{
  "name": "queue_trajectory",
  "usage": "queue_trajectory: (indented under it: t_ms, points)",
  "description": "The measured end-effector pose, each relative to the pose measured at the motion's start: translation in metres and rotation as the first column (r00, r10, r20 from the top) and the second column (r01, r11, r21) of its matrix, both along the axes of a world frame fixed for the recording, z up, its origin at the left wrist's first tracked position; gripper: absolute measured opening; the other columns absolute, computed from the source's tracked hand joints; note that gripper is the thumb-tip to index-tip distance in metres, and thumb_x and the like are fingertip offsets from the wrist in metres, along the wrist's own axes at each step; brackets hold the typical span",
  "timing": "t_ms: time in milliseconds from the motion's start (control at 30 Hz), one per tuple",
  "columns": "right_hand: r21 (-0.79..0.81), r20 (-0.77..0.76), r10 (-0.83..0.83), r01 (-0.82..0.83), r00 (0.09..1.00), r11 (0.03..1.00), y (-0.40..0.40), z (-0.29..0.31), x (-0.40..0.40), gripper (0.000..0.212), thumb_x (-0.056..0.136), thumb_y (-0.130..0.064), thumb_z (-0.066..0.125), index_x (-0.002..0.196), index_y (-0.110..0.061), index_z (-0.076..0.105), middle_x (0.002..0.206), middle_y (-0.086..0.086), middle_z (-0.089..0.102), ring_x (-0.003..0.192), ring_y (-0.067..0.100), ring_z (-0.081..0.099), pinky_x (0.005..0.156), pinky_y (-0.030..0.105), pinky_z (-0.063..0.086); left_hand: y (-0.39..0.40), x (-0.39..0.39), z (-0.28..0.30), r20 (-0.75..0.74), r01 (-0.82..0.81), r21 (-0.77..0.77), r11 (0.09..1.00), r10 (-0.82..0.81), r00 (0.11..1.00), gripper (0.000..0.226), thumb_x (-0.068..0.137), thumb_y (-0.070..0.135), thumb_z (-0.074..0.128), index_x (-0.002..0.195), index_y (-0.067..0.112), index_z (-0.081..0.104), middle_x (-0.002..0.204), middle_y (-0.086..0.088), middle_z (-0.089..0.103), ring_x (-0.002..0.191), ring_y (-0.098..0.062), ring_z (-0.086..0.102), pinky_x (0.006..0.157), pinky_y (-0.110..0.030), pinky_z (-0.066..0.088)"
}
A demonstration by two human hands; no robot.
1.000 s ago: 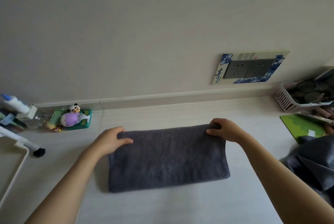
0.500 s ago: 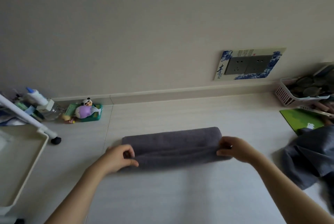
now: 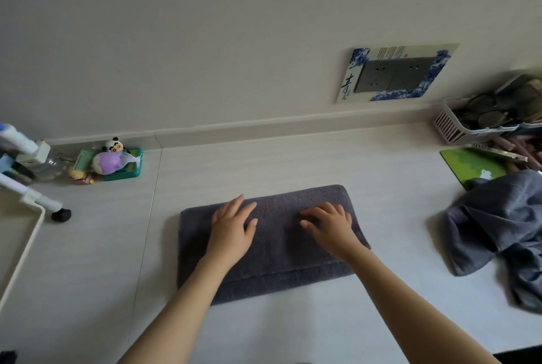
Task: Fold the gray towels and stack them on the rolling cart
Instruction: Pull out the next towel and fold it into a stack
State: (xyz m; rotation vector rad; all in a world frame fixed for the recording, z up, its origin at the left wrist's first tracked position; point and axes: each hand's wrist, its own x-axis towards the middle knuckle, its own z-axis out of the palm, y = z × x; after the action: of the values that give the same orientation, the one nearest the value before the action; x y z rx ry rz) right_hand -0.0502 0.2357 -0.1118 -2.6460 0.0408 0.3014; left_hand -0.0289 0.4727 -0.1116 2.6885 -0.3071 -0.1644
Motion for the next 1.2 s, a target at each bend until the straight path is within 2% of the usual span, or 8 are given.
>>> queue_trajectory:
  t_ms: [67,133,200,300,500,733,1000,1200]
  points:
    - [0.002,0.067,-0.007,0.007,0.998,1.000,0.008,-0.004,-0.001,0.040,0.092,-0.053,0.043,0.127,-0.036,0.053,0.135,-0.008,0.044,0.128,0.020,0.027,0.105,0.036,0.017,-0.012,-0.005,-0.014,-0.100,0.025,0.172,0.985,-0.008,0.995,0.059,0.094,0.054,0.014,0.149,0.031,0.016,0.158,-0.001,0.001,0.146,-0.025,0.001,0.115,-0.048,-0.006]
    - [-0.042,0.084,0.013,-0.009,0.996,0.999,0.013,-0.011,-0.007,0.057,0.088,-0.063,0.024,0.134,-0.038,0.046,0.143,-0.009,0.038,0.133,0.019,0.024,0.108,0.036,0.013,-0.016,-0.016,-0.031,-0.069,0.045,0.309,0.950,-0.024,0.997,0.071,0.086,0.063,0.000,0.148,0.028,0.006,0.158,-0.004,0.002,0.145,-0.032,0.005,0.112,-0.058,-0.005]
    - [-0.136,0.077,0.046,-0.035,0.996,0.990,0.019,-0.021,-0.014,0.070,0.082,-0.063,0.008,0.140,-0.037,0.037,0.150,-0.007,0.030,0.139,0.020,0.018,0.113,0.038,0.006,-0.015,-0.021,-0.042,-0.026,0.019,0.342,0.939,-0.011,1.000,0.071,0.088,0.063,0.007,0.147,0.024,0.013,0.155,-0.009,0.020,0.141,-0.037,0.021,0.109,-0.062,0.005]
    - [-0.125,0.129,0.010,0.006,0.992,0.992,0.036,-0.027,-0.017,0.066,0.087,-0.059,0.011,0.142,-0.032,0.035,0.153,-0.002,0.026,0.143,0.024,0.015,0.116,0.042,0.001,-0.015,-0.017,-0.034,-0.062,0.039,0.306,0.951,-0.021,0.998,0.072,0.085,0.063,0.007,0.147,0.027,0.000,0.158,-0.008,0.002,0.145,-0.033,0.002,0.112,-0.058,-0.008]
    - [-0.055,0.150,0.196,-0.189,0.969,0.980,0.057,-0.039,-0.021,0.055,0.096,-0.058,0.012,0.139,-0.038,0.038,0.150,-0.003,0.036,0.141,0.022,0.026,0.115,0.038,0.006,0.017,-0.048,-0.032,0.008,0.081,-0.006,0.997,-0.081,0.997,0.055,0.094,0.055,0.030,0.135,0.023,0.046,0.145,-0.006,0.038,0.132,-0.024,0.035,0.113,-0.047,0.023]
    - [0.012,0.137,0.287,-0.291,0.948,0.957,0.038,-0.038,-0.025,0.060,0.091,-0.067,0.016,0.141,-0.041,0.034,0.154,-0.007,0.022,0.144,0.017,0.013,0.116,0.033,-0.001,0.049,-0.054,-0.031,0.003,0.245,-0.080,0.966,-0.245,0.969,0.062,0.089,0.066,0.031,0.139,0.032,0.041,0.154,0.002,0.021,0.143,-0.011,0.013,0.117,-0.030,0.004]
    - [0.065,0.167,0.278,-0.292,0.946,0.954,-0.015,-0.041,-0.057,0.052,0.079,-0.060,0.047,0.125,-0.037,0.055,0.143,-0.010,0.033,0.138,0.010,0.022,0.112,0.036,0.018,0.081,-0.073,-0.041,-0.015,0.112,-0.233,0.966,-0.119,0.993,0.051,0.077,0.064,0.052,0.117,0.034,0.062,0.147,-0.005,0.038,0.137,-0.016,0.031,0.117,-0.022,0.011]
    - [0.152,0.107,0.136,-0.151,0.985,0.977,-0.004,-0.027,-0.042,0.021,0.082,-0.032,0.068,0.102,-0.028,0.073,0.135,-0.003,0.053,0.135,0.010,0.034,0.103,0.005,0.010,0.069,-0.059,-0.024,-0.083,-0.082,-0.323,0.943,0.059,0.995,0.022,0.074,0.018,0.076,0.096,0.022,0.075,0.133,0.012,0.043,0.128,-0.018,0.043,0.107,-0.011,0.016]
